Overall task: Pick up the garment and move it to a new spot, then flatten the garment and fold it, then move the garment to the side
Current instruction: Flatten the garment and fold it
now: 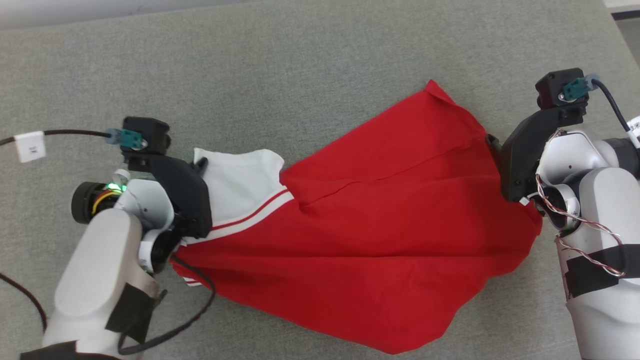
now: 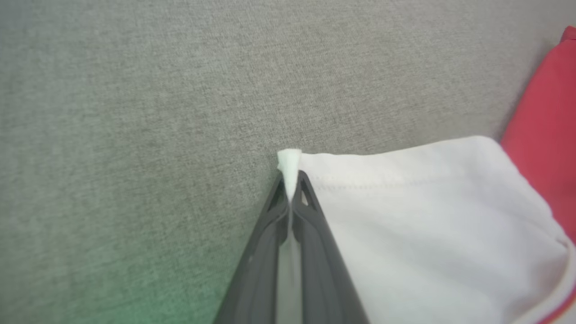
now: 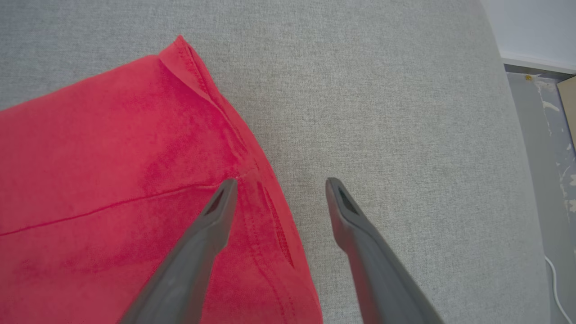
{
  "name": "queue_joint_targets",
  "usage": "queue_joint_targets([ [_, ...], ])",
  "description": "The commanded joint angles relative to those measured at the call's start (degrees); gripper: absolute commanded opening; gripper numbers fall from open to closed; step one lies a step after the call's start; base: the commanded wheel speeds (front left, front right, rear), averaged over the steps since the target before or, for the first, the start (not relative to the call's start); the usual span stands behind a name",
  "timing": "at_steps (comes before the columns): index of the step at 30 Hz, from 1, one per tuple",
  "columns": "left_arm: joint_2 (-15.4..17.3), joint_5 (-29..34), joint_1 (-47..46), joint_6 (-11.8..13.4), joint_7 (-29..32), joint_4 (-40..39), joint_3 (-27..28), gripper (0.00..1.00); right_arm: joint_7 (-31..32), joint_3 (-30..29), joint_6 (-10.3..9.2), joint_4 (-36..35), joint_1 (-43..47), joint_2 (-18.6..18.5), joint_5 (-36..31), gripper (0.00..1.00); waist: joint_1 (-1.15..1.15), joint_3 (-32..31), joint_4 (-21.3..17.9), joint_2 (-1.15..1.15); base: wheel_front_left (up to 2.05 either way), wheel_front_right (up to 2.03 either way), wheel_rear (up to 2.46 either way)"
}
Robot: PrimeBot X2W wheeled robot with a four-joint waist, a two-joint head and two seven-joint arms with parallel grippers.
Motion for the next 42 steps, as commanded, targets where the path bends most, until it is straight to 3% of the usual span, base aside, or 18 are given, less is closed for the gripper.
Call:
queue_joint_targets([
  [1, 1.1, -0.6, 0.8, 0.4, 0.0, 0.4, 0.7, 0.00, 0.4, 0.2, -0.13, -0.6, -0.3, 0.4, -0.7, 1.00, 0.00, 0.6, 0.4, 0.00, 0.00, 0.00, 0.00],
  [9, 2.2, -5.4, 1.0, 0.2, 1.7, -3.6, 2.2, 0.00, 3.6, 0.8, -0.13, -3.9, 0.9, 0.8, -0.9, 1.00, 0.00, 1.8, 0.7, 0.00, 0.00, 0.00, 0.00],
  [25, 3.3, -7.5, 0.8, 0.2, 1.7, -7.3, 2.1, 0.00, -2.7, 4.8, -0.13, 2.3, -1.4, 0.3, 0.7, 1.00, 0.00, 3.5, 1.4, 0.00, 0.00, 0.00, 0.00],
  [27, 3.4, -7.6, 0.7, 0.2, 1.7, -7.6, 2.1, 0.00, -3.4, 5.2, -0.14, 2.7, -1.7, 0.2, 0.8, 0.70, 0.00, 3.6, 1.5, 0.00, 0.00, 0.00, 0.00],
  [30, 3.5, -7.8, 0.8, 0.4, 1.7, -7.9, 2.0, 0.00, -3.6, 5.8, -0.13, 2.9, -1.9, 0.6, 1.2, 0.74, 0.00, 3.7, 1.5, 0.00, 0.00, 0.00, 0.00],
  [32, 3.5, -7.9, 0.9, 0.4, 1.6, -8.1, 2.0, 0.00, -3.6, 6.3, -0.13, 2.5, -1.9, 0.4, 1.2, 0.71, 0.00, 3.6, 1.4, 0.00, 0.00, 0.00, 0.00],
  [34, 3.7, -8.1, 1.1, 0.4, 1.6, -8.3, 2.1, 0.00, -3.4, 6.8, -0.14, 2.2, -1.7, 0.2, 1.3, 0.46, 0.00, 3.5, 1.3, 0.00, 0.00, 0.00, 0.00],
  [35, 3.7, -8.2, 1.2, 0.4, 1.6, -8.3, 2.1, 0.00, -3.3, 6.9, -0.14, 2.1, -1.6, 0.2, 1.4, 0.43, 0.00, 3.4, 1.2, 0.00, 0.00, 0.00, 0.00],
  [37, 3.8, -8.3, 1.3, 0.6, 1.3, -8.5, 2.3, 0.00, -3.2, 7.3, -0.13, 1.8, -1.5, 0.1, 1.6, 0.08, 0.00, 3.3, 1.1, 0.00, 0.00, 0.00, 0.00],
  [38, 3.8, -8.4, 1.4, 0.6, 1.2, -8.6, 2.3, 0.00, -3.3, 7.5, -0.13, 1.7, -1.4, 0.0, 1.7, 0.00, 0.00, 3.2, 1.1, 0.00, 0.00, 0.00, 0.00],
  [42, 3.9, -8.6, 1.2, 0.6, -0.2, -9.4, 2.6, 0.00, -3.8, 7.0, -0.14, 1.1, -1.2, 0.2, 2.0, 0.00, 0.00, 2.9, 1.0, 0.00, 0.00, 0.00, 0.00],
])
